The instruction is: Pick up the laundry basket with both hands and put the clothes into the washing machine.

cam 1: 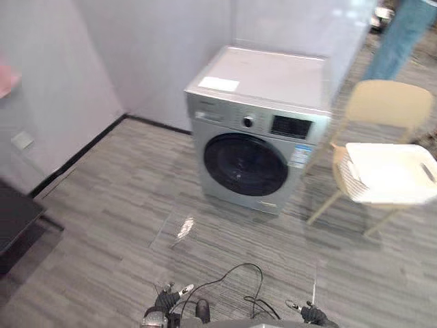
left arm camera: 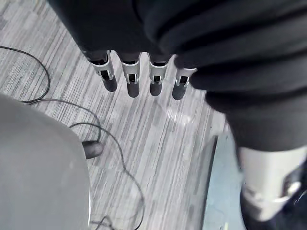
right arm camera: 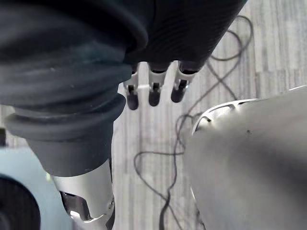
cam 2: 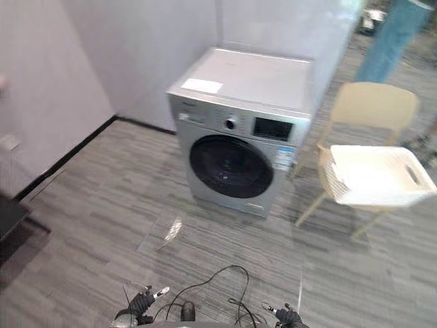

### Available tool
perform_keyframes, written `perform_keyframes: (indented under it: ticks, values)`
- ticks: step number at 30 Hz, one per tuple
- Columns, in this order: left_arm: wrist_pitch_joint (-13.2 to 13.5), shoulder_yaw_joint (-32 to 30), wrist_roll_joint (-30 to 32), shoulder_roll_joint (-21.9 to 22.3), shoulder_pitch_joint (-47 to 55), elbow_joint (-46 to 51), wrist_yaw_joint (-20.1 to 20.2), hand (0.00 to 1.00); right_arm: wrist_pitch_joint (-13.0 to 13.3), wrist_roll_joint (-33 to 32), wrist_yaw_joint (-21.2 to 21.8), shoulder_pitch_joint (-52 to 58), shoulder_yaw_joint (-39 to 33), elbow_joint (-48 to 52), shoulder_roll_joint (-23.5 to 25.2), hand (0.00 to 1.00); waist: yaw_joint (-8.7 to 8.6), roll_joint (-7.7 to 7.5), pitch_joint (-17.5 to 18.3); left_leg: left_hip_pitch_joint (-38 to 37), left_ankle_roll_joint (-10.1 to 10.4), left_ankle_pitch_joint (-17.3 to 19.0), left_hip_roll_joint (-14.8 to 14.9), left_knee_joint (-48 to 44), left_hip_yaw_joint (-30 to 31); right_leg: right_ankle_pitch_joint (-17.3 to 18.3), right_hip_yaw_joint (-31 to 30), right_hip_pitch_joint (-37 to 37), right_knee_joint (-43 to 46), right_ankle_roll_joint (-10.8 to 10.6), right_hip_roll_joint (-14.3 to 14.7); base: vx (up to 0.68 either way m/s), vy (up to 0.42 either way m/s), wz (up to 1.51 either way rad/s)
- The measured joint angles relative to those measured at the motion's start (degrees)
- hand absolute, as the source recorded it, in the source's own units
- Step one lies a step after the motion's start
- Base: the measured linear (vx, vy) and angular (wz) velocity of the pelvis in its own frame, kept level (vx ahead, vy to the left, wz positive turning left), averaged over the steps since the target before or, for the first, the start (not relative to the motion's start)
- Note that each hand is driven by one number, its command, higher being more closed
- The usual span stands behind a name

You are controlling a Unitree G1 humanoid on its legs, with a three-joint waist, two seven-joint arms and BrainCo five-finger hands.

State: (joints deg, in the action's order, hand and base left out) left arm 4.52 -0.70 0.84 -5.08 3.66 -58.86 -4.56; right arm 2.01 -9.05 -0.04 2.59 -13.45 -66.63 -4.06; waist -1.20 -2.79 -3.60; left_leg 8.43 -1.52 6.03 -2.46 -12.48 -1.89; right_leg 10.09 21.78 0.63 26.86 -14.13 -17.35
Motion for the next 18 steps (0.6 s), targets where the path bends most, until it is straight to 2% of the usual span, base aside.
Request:
perform_keyframes:
  ticks: [1,2,3,4,5,6,8,10,12,14,15,16,17,18]
  values:
    - [-0.06,0.04,-0.22,0.0,0.26,0.04,-0.35,0.0,0.12,-0.31,0.0,-0.09,0.1,0.35,0.18,0.0,0.25,-0.16,-0.17,0.31,-0.4,1.11,-0.33,-1.75,0.82,-1.81,-2.29,2.01,5.79,2.7,-0.47,0.11,0.152,1.22]
    - [-0.08,0.04,-1.41,-0.52,0.57,1.33,-0.94,0.0,0.5,-1.53,-0.08,-0.74,0.72,0.47,0.76,0.0,0.65,-0.02,-1.01,-0.83,-1.67,2.21,-0.64,-2.43,3.76,-6.11,-9.7,8.07,18.22,6.78,0.24,0.07,0.111,0.99]
    - [-0.12,0.02,-1.79,-0.91,0.6,1.99,-0.99,0.0,0.66,-2.04,-0.07,-1.2,1.06,0.48,1.36,0.0,0.75,-0.7,-1.52,-1.29,-2.26,2.58,-0.79,-2.66,4.94,-5.73,-12.68,10.02,22.21,6.18,1.6,0.12,0.082,1.14]
    - [-0.11,0.03,-2.39,-1.04,0.75,2.51,-0.82,0.0,1.13,-2.41,0.04,-1.57,1.27,0.51,2.41,0.0,0.89,-1.26,-1.91,-1.72,-2.67,2.85,-0.89,-2.96,7.15,-3.88,-15.94,13.81,27.65,5.38,4.09,0.14,0.037,1.05]
    - [-0.15,0.0,-2.49,-0.75,0.74,2.85,-0.61,0.0,1.74,-2.69,0.08,-1.4,0.89,1.02,2.44,0.0,0.98,-1.31,-2.03,-2.44,-2.81,2.95,-0.98,-2.78,9.57,-3.0,-17.45,17.73,29.05,5.0,5.94,0.17,0.053,0.96]
    - [-0.16,0.0,-2.54,-0.66,0.75,3.15,-0.55,0.0,1.78,-2.82,0.1,-1.16,0.84,1.61,2.45,0.0,1.24,-1.28,-2.05,-2.69,-2.83,2.96,-1.02,-2.54,10.19,-3.0,-18.47,19.27,28.43,5.0,6.48,0.15,0.054,0.75]
    - [-0.13,0.03,-2.47,-0.09,0.64,4.13,-0.45,0.0,1.76,-2.91,0.0,-0.03,0.61,4.01,2.75,0.0,1.43,-0.99,-2.23,-2.89,-3.01,3.13,-1.57,-2.38,12.81,-3.01,-21.37,21.01,20.93,5.03,7.32,0.12,0.027,0.68]
    - [0.39,-0.03,-2.44,1.57,-0.8,4.32,-0.4,0.0,1.75,-2.83,-0.04,0.92,-0.17,5.22,3.09,0.0,1.82,-0.8,-2.32,-2.11,-3.08,3.93,-3.25,-3.03,18.23,-3.26,-31.12,18.9,1.65,4.7,9.12,0.21,-0.055,1.22]
    - [0.48,-0.1,-2.4,2.62,-1.9,4.29,-0.4,0.0,1.44,-2.71,-0.11,0.98,0.07,5.19,3.11,0.0,1.95,-0.61,-2.41,-1.33,-2.14,5.04,-4.98,-5.01,23.58,-3.29,-33.85,16.16,-9.07,4.74,8.41,0.23,-0.113,1.48]
    - [0.45,-0.93,-2.24,3.14,-2.64,4.29,-0.37,0.0,1.01,-2.32,-0.31,0.94,1.12,4.95,3.01,0.0,1.94,-0.84,-2.31,-0.87,-1.23,6.53,-6.97,-6.32,30.04,-3.4,-31.79,13.35,-14.15,4.84,7.02,0.28,-0.238,1.74]
    - [0.45,-1.5,-2.19,3.17,-2.63,4.29,-0.38,0.0,0.79,-2.09,-0.31,0.94,1.58,4.81,2.91,0.0,2.0,-0.97,-2.23,-0.85,-1.06,6.86,-7.19,-6.45,31.33,-3.52,-30.42,12.68,-14.75,4.62,6.85,0.35,-0.423,1.65]
    - [0.38,-3.18,-1.65,2.66,-2.29,4.24,-0.49,0.0,0.21,-1.61,-0.32,0.3,2.76,4.39,2.84,0.0,2.17,-1.65,-1.79,-0.64,-0.81,8.42,-7.2,-7.13,33.43,-4.94,-26.26,11.66,-15.39,5.83,6.69,0.3,-0.407,1.17]
    - [0.36,-4.18,-1.53,2.69,-2.23,4.07,-0.58,0.0,0.04,-1.51,-0.28,-0.37,2.63,4.14,2.68,0.0,2.08,-1.53,-1.72,-0.34,-0.12,9.43,-6.82,-8.15,34.48,-7.56,-25.6,11.27,-14.83,6.1,7.27,0.34,-0.518,1.14]
    - [0.36,-5.26,-1.19,2.66,-1.88,3.66,-0.59,0.0,-0.07,-1.47,-0.27,-1.9,2.41,3.32,2.11,0.0,2.19,0.48,-1.57,0.02,1.05,11.17,-4.23,-9.89,36.27,-7.77,-22.9,11.11,-12.8,7.45,9.98,0.26,-0.455,0.71]
